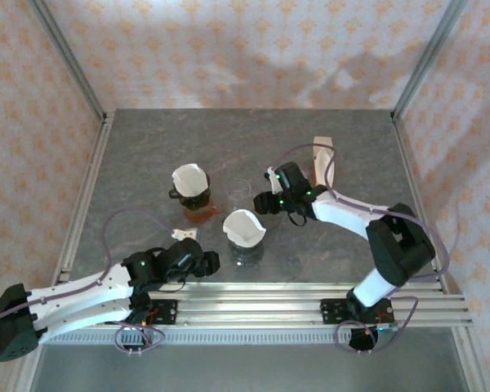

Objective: Place the coffee filter in the dripper

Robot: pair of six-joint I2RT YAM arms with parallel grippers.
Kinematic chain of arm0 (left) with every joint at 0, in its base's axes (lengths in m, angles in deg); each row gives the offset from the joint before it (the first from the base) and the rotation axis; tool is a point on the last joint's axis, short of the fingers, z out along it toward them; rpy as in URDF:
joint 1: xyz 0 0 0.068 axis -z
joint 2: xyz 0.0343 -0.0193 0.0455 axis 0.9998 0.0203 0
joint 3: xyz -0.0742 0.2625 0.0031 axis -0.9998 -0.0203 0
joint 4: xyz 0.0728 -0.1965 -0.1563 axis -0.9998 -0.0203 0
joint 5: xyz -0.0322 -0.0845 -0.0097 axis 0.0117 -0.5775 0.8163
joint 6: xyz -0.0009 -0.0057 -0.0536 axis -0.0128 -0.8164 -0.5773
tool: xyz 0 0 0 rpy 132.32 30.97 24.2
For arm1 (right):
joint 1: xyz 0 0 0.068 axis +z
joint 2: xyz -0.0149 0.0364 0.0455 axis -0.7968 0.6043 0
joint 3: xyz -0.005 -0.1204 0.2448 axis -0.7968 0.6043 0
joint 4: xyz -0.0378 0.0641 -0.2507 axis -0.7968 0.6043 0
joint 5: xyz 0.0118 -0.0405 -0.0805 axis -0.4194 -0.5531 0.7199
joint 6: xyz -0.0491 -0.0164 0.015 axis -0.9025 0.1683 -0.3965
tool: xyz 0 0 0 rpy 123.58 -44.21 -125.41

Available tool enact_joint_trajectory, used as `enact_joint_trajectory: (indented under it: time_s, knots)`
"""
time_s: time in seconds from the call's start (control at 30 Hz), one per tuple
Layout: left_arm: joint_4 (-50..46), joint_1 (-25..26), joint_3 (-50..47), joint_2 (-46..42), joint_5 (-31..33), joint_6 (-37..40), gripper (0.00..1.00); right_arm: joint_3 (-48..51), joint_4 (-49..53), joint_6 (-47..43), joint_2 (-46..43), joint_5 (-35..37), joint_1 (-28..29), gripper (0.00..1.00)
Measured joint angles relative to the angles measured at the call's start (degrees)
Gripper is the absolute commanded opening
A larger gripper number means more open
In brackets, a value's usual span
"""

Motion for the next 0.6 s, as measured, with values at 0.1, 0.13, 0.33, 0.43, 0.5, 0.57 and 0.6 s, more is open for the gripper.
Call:
enact_joint_trajectory:
  time_s: [0.1,0.13,0.33,0.43,0.5,0.57,0.6]
  knots:
    - [0.0,0.0,0.0,0.3,0.0,0.0,0.63,-1.5,0.0,-1.7,1.6,-0.2,0.0,0.55]
    - [0.0,0.0,0.0,0.4,0.0,0.0,0.63,-1.9,0.0,-2.3,2.1,-0.4,0.0,0.55]
    - [0.0,0.0,0.0,1.1,0.0,0.0,0.63,-4.7,0.6,-5.1,5.9,-1.2,0.0,0.52]
    - [0.0,0.0,0.0,1.4,0.0,0.0,0.63,-5.2,0.9,-6.0,7.1,-1.9,0.0,0.47]
    - [0.0,0.0,0.0,1.4,0.0,0.0,0.63,-5.3,1.1,-6.6,7.3,-2.3,0.0,0.41]
    - [0.0,0.0,0.0,1.6,0.0,0.0,0.63,-5.3,1.2,-7.0,7.3,-2.6,0.0,0.34]
    - [0.0,0.0,0.0,1.7,0.0,0.0,0.63,-5.3,1.3,-7.1,7.3,-2.8,0.0,0.31]
